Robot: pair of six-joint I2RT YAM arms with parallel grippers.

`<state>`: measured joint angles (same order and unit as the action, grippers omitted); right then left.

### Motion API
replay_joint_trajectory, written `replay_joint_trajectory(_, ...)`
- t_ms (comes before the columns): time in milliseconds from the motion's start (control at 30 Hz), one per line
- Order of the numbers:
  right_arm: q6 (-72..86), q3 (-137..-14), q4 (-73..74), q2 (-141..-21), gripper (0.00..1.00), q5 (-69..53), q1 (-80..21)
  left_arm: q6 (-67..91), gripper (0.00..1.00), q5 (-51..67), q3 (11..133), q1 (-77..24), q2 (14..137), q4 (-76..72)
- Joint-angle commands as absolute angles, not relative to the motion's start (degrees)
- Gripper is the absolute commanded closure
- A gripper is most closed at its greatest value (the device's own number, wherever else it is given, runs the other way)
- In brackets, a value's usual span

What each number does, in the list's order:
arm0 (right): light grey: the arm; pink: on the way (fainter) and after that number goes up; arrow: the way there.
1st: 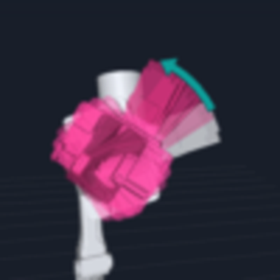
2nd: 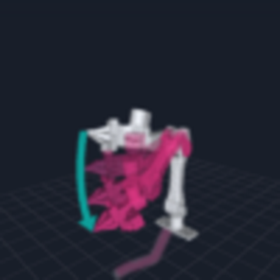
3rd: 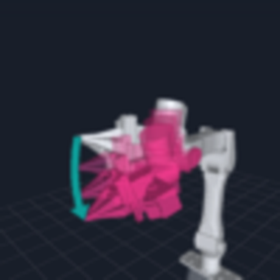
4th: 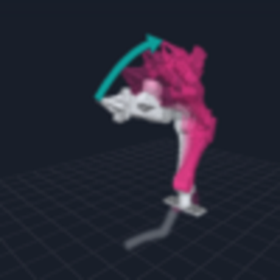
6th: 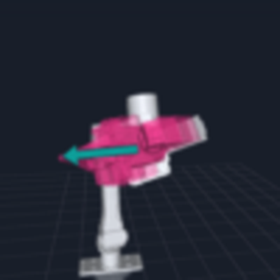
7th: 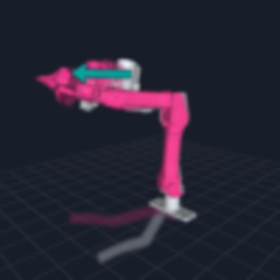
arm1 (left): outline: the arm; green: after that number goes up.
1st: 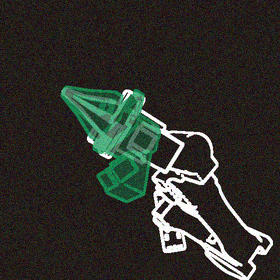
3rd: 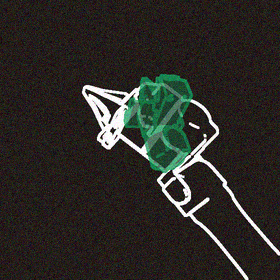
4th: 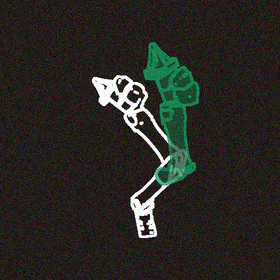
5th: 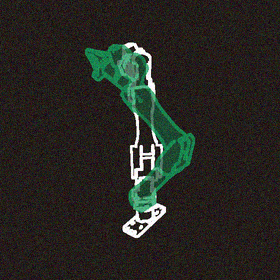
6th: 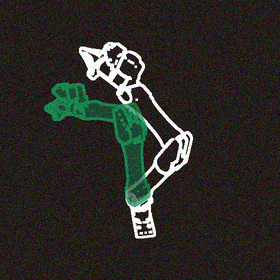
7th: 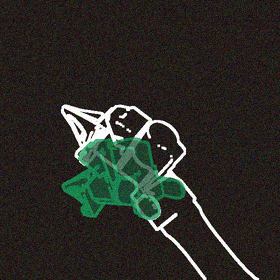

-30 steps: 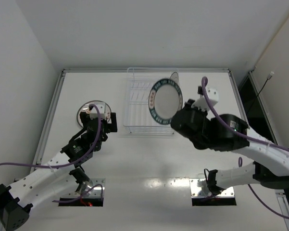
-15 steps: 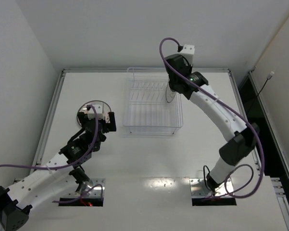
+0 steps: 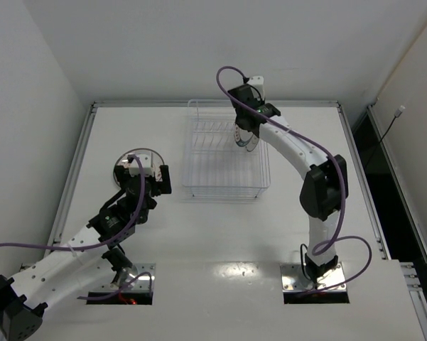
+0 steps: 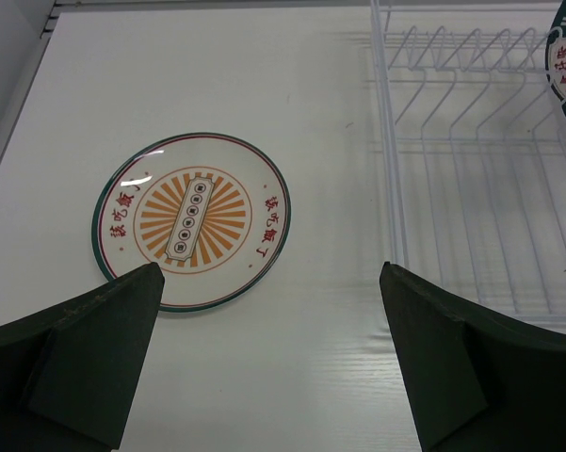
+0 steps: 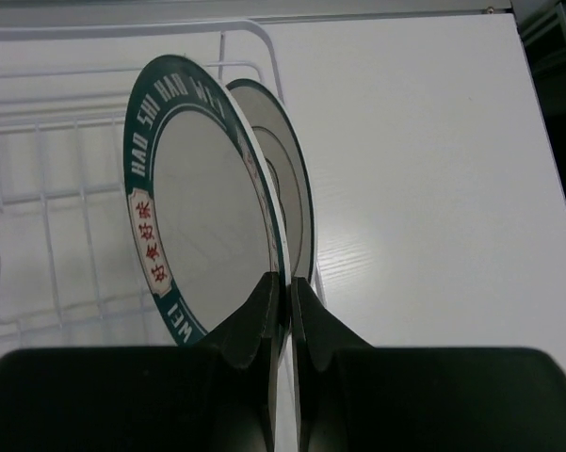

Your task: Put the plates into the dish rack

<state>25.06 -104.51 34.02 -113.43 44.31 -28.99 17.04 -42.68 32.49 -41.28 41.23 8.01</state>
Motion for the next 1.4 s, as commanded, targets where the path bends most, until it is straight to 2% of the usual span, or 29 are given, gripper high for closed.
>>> replay_joint_trajectory(0, 23.99, -103.28, 30.94, -113.29, 1.0, 47.72, -28.74, 17.05, 0.0, -43.07, 32.61, -41.84, 40.52, 5.45)
replay_joint_trajectory(333, 21.36, -102.21, 29.0, -114.96, 1.0, 44.57, -30.59, 17.05, 0.0, -43.07, 32.61, -41.84, 41.57, 4.92)
replay_joint_trajectory(433, 21.36, -103.1, 30.41, -114.0, 1.0, 51.12, -31.73, 17.05, 0.0, -43.59, 32.61, -41.84, 41.57, 4.92)
replay_joint_trajectory(567, 18.03, -100.11, 24.37, -107.5, 1.0, 55.01, -31.73, 17.05, 0.0, -43.59, 32.08, -41.84, 41.57, 4.92)
replay_joint_trajectory(867, 14.5, -101.87, 23.03, -104.07, 1.0, 57.48, -30.67, 17.05, 0.0, -43.59, 32.08, -41.84, 42.1, 4.92)
replay_joint_trajectory(1367, 21.36, -96.25, 25.31, -109.86, 1.0, 46.76, -29.09, 17.05, 0.0, -43.59, 32.08, -41.84, 42.63, 4.92)
